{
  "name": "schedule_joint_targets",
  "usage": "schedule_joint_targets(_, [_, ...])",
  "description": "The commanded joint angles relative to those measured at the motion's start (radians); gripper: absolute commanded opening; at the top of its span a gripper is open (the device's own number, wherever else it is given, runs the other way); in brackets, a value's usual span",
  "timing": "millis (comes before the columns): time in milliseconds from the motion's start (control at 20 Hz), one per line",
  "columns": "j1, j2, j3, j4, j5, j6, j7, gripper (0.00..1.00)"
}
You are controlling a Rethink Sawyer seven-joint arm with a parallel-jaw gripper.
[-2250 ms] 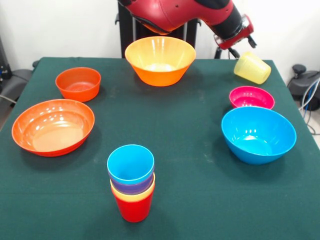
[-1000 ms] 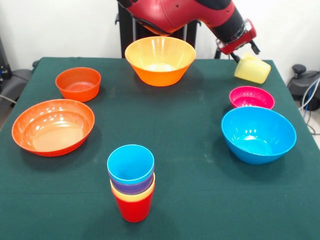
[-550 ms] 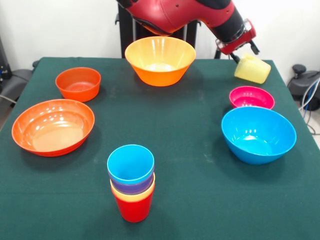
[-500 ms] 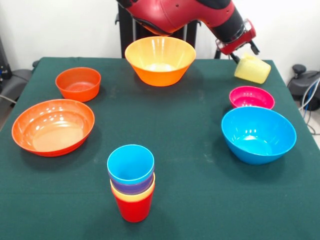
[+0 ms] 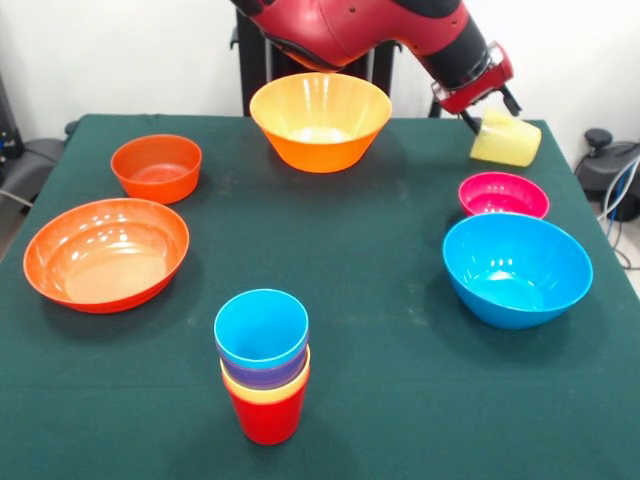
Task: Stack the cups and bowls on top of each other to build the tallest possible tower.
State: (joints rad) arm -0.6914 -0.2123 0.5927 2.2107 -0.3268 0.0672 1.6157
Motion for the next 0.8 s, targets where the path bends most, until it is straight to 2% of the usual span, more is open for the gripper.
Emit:
schedule_joint_targets(50, [-0.014,0.07,0.053,-0.128,-0.033,-0.091,0.108,1.0])
schedule_joint_targets(550, [-0.01,0.092,0.07,-0.139,-0.019,-0.085,0.106,1.0])
schedule_joint_targets(600, [-0.003,0.09,0.068,-0.138,-0.013,-0.084,0.113,0.0])
schedule_joint_targets(800, [0.007,0.089,0.065,-0.146,-0.018,-0.073,0.103,0.0])
